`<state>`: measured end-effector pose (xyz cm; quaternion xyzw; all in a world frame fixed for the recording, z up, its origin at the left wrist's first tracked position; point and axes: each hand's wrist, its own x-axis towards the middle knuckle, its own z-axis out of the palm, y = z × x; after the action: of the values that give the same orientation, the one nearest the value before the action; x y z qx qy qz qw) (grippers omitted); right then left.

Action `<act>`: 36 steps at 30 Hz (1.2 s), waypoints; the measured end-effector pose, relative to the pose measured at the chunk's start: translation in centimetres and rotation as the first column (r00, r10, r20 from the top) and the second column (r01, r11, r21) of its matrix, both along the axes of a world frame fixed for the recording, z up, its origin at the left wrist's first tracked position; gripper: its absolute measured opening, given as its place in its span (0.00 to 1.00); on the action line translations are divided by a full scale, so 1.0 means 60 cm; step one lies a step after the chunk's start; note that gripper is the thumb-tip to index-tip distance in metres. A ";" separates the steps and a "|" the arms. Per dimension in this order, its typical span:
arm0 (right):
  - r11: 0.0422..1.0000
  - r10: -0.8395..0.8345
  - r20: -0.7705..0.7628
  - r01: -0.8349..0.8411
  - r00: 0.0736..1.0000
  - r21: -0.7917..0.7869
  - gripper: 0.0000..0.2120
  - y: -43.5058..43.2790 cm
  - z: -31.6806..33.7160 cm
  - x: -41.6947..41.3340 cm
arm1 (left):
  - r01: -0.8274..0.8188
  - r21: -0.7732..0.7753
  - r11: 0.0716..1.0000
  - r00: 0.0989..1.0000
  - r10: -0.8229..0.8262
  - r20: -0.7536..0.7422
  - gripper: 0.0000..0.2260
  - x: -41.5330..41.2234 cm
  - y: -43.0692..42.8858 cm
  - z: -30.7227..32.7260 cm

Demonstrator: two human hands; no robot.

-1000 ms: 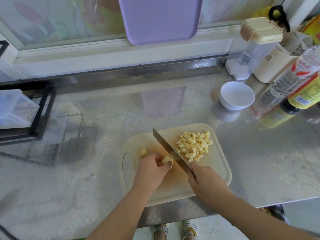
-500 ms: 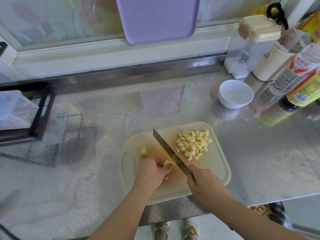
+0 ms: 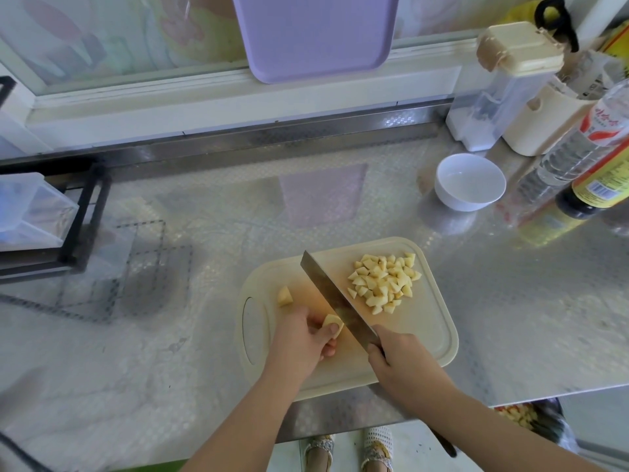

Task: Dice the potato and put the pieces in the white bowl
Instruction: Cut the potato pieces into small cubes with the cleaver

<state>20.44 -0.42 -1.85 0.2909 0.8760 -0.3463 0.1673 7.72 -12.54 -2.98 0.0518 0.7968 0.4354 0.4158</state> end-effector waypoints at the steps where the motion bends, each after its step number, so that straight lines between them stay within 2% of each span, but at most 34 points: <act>1: 1.000 0.003 0.005 -0.003 1.000 -0.004 0.10 0.001 -0.001 -0.002 | 0.000 0.006 1.000 1.000 0.000 -0.004 0.05 0.000 -0.001 0.000; 13: 0.993 0.091 0.086 -0.097 0.992 0.065 0.07 -0.006 -0.003 -0.026 | 0.021 -0.005 1.000 0.999 -0.021 -0.038 0.06 0.002 -0.005 -0.010; 24: 0.993 -0.028 0.042 0.023 0.999 0.112 0.08 0.019 -0.004 -0.029 | 0.147 -0.122 0.982 0.948 -0.175 -0.265 0.07 -0.002 -0.005 -0.014; 27: 0.996 -0.001 0.048 -0.003 0.999 0.093 0.08 0.035 -0.001 -0.023 | 0.153 -0.148 0.977 0.920 -0.195 -0.338 0.12 0.003 -0.004 -0.013; 32: 0.992 0.060 0.038 -0.064 0.997 0.106 0.09 0.039 0.002 -0.007 | 0.133 -0.178 0.975 0.894 -0.196 -0.403 0.09 0.006 -0.001 -0.018; 36: 0.995 0.058 0.019 -0.059 0.998 0.080 0.10 0.028 0.001 -0.006 | 0.146 -0.157 0.977 0.877 -0.201 -0.437 0.11 0.003 -0.003 -0.024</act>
<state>20.06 1.29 -1.82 0.2745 0.8960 -0.3034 0.1727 7.91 -12.69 -4.43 0.1974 0.8880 0.3241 0.2598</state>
